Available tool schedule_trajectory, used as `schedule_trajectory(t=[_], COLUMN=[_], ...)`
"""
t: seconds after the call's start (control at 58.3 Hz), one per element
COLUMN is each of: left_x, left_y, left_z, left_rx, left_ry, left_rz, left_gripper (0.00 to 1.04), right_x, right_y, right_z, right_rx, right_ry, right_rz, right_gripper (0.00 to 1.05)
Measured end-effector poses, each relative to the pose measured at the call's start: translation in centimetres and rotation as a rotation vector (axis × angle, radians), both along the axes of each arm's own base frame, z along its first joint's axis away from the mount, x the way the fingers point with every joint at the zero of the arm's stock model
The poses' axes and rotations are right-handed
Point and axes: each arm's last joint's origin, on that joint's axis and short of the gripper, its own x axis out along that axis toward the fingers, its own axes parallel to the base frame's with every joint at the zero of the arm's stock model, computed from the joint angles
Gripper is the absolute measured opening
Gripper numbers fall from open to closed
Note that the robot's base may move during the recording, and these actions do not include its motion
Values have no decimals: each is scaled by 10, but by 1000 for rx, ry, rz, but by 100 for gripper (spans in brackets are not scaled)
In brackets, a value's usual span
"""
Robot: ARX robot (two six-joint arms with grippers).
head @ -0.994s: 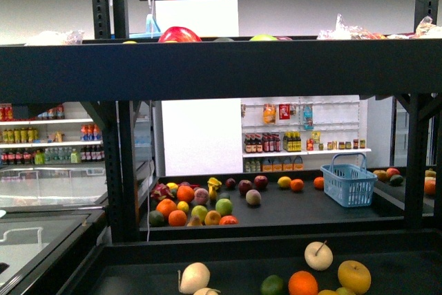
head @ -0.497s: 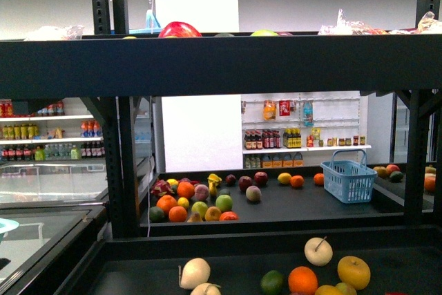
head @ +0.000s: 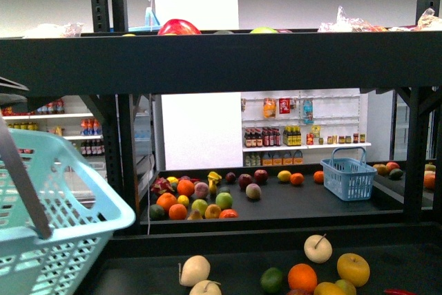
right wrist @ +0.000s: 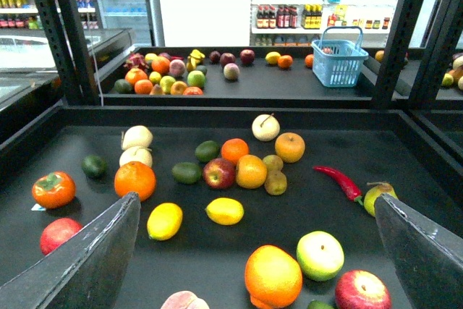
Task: Pick lemon from shelf
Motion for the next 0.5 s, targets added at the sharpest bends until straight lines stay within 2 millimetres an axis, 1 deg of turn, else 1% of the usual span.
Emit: schedule_trajectory(t=[0.034,0.137,0.189,0.223,0.343,0.429,0.497], left_x=[2,7,10,14,27,38,44], left_y=[-15,-44,-55,-65,-93,-121,-137], left_z=[-3,-6,-8,-10,-18,-26,-29], left_rx=[0,2,6,10,14,17,15], left_ry=[2,3,1,-1,4,22,27], left_rz=[-47,-113,-138,-162,-222,-268,-292], left_gripper=[9,9,8,8,8,8,8], right_x=[0,0,0,0,0,0,0], right_y=[0,0,0,0,0,0,0], right_z=[0,0,0,0,0,0,0], right_rx=[0,0,0,0,0,0,0], right_ry=[0,0,0,0,0,0,0], right_rz=[0,0,0,0,0,0,0], right_gripper=[97,97,97,97,97,97,97])
